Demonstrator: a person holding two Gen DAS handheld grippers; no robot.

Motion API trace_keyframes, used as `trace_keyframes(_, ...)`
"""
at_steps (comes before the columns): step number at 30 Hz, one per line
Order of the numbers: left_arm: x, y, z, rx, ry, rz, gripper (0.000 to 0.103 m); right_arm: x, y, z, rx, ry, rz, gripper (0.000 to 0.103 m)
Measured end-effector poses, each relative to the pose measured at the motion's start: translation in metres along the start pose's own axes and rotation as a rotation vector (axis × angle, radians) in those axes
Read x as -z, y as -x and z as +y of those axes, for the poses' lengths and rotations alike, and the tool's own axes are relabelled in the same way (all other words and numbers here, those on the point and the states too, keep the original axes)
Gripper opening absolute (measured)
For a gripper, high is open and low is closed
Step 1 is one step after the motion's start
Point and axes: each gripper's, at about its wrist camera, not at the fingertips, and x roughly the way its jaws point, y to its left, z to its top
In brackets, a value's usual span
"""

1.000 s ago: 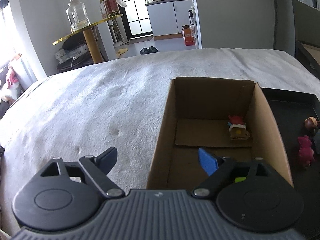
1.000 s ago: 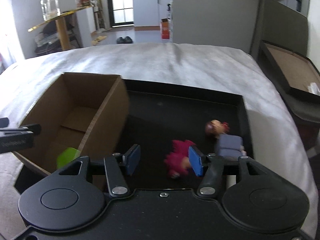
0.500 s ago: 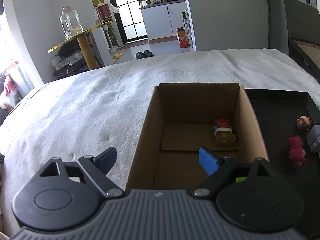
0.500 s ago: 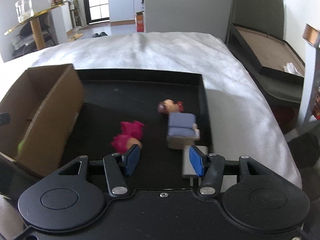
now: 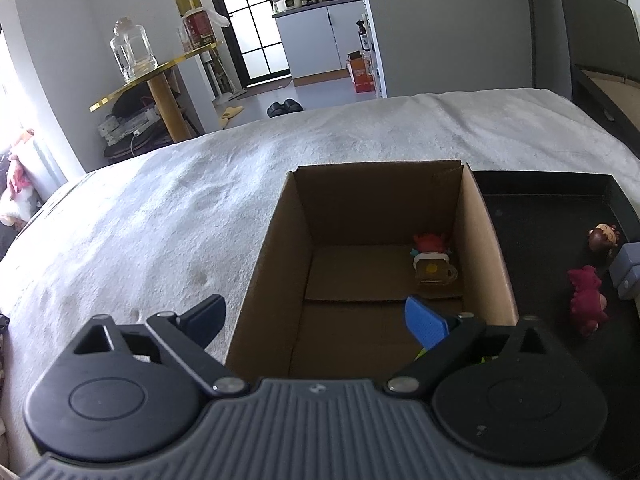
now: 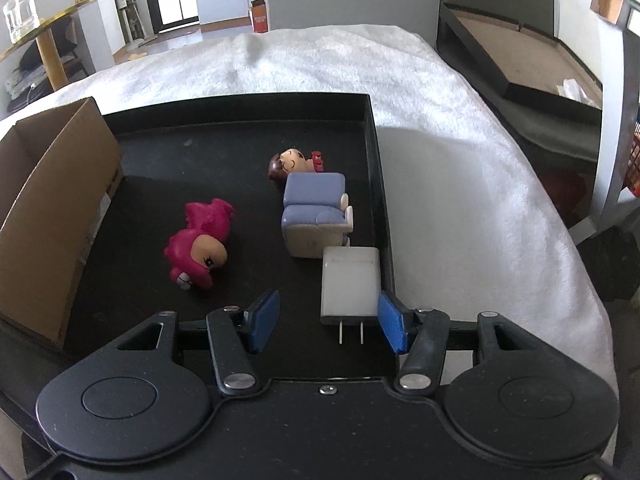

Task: Organize rigid objects
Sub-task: 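Move the right gripper back to the tray and grasp the white charger, then carry the white charger into the box and open the right gripper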

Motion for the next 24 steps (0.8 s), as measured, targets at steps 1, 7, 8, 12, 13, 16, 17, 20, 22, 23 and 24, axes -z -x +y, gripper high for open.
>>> trace_keyframes(1,0.0,-0.001,-0.001,0.001,-0.001,0.001,0.096,0.0,-0.001,0.0,-0.001,-0.001,0.003,0.053)
trace_keyframes(7,0.001,-0.004,-0.005,0.007,-0.01,0.008,0.096,-0.001,-0.008,0.002,0.01,0.016,-0.006,0.053)
trace_keyframes(8,0.0,-0.005,-0.005,0.007,-0.01,0.008,0.096,-0.002,-0.009,0.003,0.016,0.024,-0.009,0.053)
trace_keyframes(12,-0.001,-0.006,-0.005,0.002,-0.003,0.008,0.096,-0.004,-0.018,0.009,0.037,0.045,0.008,0.049)
trace_keyframes(13,0.0,-0.006,-0.005,0.002,-0.002,0.009,0.096,-0.004,-0.022,0.007,0.033,0.035,0.025,0.046)
trace_keyframes(16,0.001,-0.007,-0.004,0.0,-0.002,0.011,0.096,-0.003,-0.025,0.007,0.019,0.022,0.033,0.037)
trace_keyframes(17,0.002,-0.007,-0.004,-0.002,-0.001,0.013,0.096,-0.003,-0.025,0.006,0.017,0.02,0.031,0.037)
trace_keyframes(20,0.002,-0.007,-0.002,0.0,0.008,0.016,0.096,-0.002,-0.021,0.006,0.017,0.024,0.033,0.036)
trace_keyframes(22,0.001,-0.006,-0.001,-0.002,0.007,0.013,0.096,-0.003,-0.016,0.007,0.014,0.02,0.025,0.036)
trace_keyframes(23,0.001,-0.005,-0.001,-0.002,0.008,0.01,0.096,-0.004,-0.016,0.009,0.014,0.021,0.022,0.036)
trace_keyframes(24,0.0,-0.006,-0.001,-0.001,0.011,0.009,0.096,-0.005,-0.013,0.01,0.012,0.022,0.017,0.036)
